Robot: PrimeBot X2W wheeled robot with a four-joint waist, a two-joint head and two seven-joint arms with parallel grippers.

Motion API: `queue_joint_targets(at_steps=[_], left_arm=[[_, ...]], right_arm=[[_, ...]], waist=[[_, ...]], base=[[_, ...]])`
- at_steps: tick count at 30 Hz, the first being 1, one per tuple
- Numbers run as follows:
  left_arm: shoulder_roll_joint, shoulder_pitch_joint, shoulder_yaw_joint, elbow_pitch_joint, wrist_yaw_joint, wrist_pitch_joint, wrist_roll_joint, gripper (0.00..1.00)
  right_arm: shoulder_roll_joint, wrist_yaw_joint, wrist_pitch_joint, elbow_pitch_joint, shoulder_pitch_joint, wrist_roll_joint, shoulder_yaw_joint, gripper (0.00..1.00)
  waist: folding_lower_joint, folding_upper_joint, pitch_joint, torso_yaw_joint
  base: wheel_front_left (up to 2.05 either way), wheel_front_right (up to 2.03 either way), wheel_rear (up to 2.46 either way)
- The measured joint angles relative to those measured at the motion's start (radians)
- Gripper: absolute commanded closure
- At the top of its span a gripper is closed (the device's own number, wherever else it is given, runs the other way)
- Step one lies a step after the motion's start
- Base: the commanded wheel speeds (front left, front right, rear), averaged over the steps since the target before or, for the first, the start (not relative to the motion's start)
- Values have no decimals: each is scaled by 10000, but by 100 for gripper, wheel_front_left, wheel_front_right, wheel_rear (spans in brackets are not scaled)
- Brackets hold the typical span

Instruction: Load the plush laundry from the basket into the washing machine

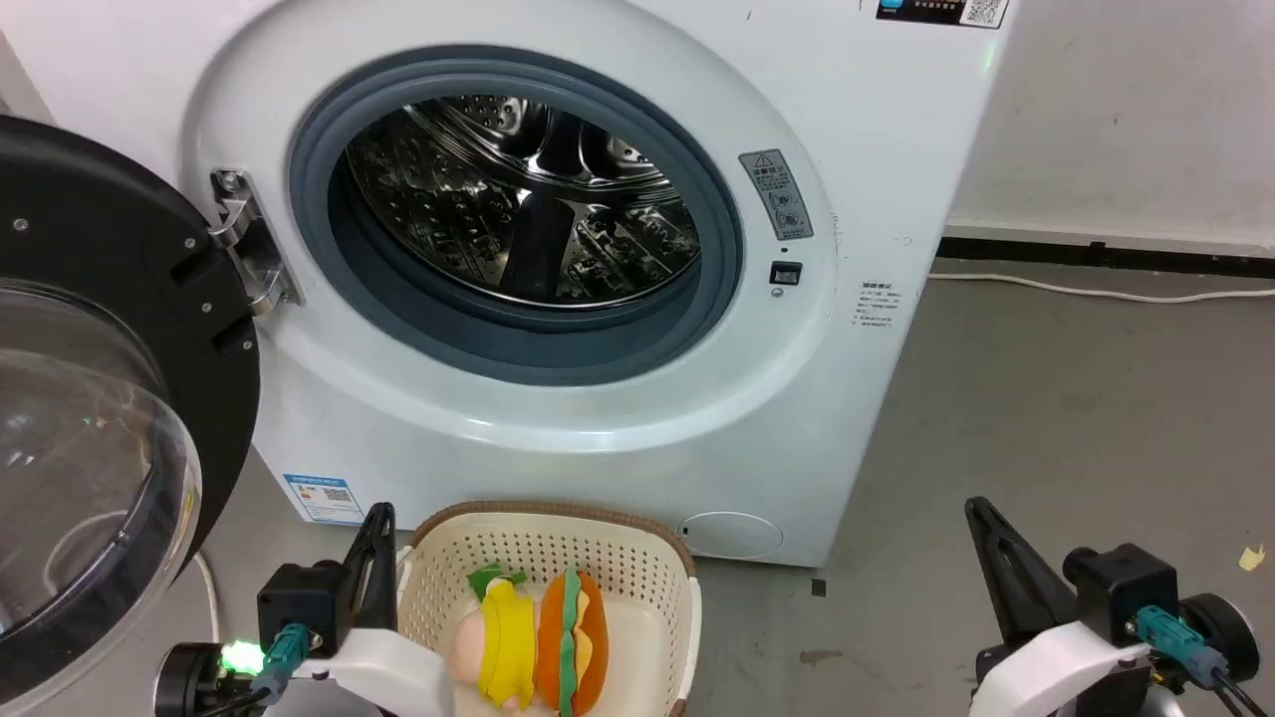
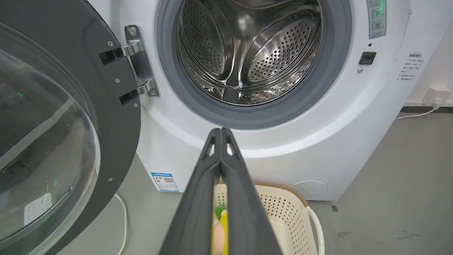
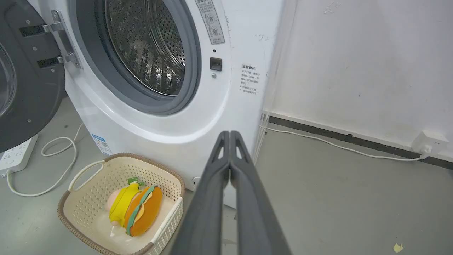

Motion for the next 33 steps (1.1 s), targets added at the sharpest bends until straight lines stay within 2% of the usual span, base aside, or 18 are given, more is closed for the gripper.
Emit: queue_joint_targets(at_steps=[33], left_arm=[[0, 0, 0, 0, 0, 0, 0, 100]], right_arm=[[0, 0, 0, 0, 0, 0, 2, 100]], waist=[[0, 0, 0, 0]], base=[[0, 0, 0]])
